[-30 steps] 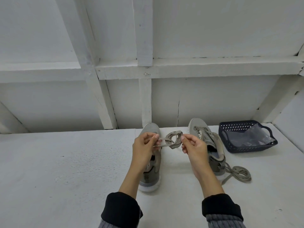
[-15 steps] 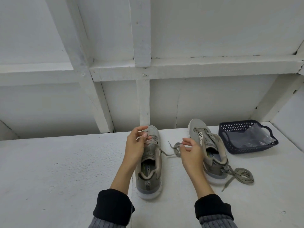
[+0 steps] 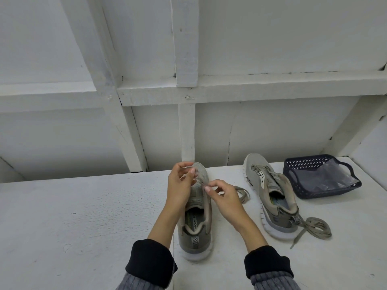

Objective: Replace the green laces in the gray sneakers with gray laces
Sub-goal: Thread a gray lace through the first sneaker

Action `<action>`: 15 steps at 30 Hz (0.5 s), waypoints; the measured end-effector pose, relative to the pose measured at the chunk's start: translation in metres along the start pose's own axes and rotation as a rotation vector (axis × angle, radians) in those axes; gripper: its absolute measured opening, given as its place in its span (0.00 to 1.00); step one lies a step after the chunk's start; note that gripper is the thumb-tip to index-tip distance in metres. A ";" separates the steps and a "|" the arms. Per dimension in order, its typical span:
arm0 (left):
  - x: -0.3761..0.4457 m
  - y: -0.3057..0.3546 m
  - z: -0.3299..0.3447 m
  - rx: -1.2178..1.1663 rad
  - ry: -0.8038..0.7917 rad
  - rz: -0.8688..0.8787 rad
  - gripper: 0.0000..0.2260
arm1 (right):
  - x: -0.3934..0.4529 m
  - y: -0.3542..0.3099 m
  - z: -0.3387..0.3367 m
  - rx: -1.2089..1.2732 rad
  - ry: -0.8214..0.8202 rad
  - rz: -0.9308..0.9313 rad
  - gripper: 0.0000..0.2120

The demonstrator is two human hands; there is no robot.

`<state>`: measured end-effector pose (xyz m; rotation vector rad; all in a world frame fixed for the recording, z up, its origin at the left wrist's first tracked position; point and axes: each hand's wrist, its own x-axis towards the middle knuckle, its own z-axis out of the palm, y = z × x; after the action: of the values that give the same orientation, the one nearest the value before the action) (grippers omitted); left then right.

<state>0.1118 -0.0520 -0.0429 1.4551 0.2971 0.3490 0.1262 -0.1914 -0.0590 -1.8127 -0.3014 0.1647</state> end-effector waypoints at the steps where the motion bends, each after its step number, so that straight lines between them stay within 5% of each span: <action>1: 0.000 -0.001 -0.002 0.077 -0.016 0.050 0.07 | 0.001 -0.001 -0.002 0.015 0.020 -0.011 0.05; 5: 0.008 -0.003 -0.012 0.418 -0.202 0.261 0.12 | 0.008 -0.013 -0.017 -0.143 -0.061 -0.021 0.09; 9: 0.021 -0.009 -0.014 0.598 -0.464 0.250 0.16 | 0.012 -0.023 -0.026 -0.237 -0.147 -0.033 0.12; 15: 0.020 0.008 -0.014 0.451 -0.586 0.070 0.17 | 0.011 -0.023 -0.043 -0.048 0.054 -0.053 0.14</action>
<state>0.1239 -0.0310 -0.0362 1.9387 -0.1634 -0.1097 0.1455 -0.2233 -0.0252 -1.8511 -0.3176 0.0718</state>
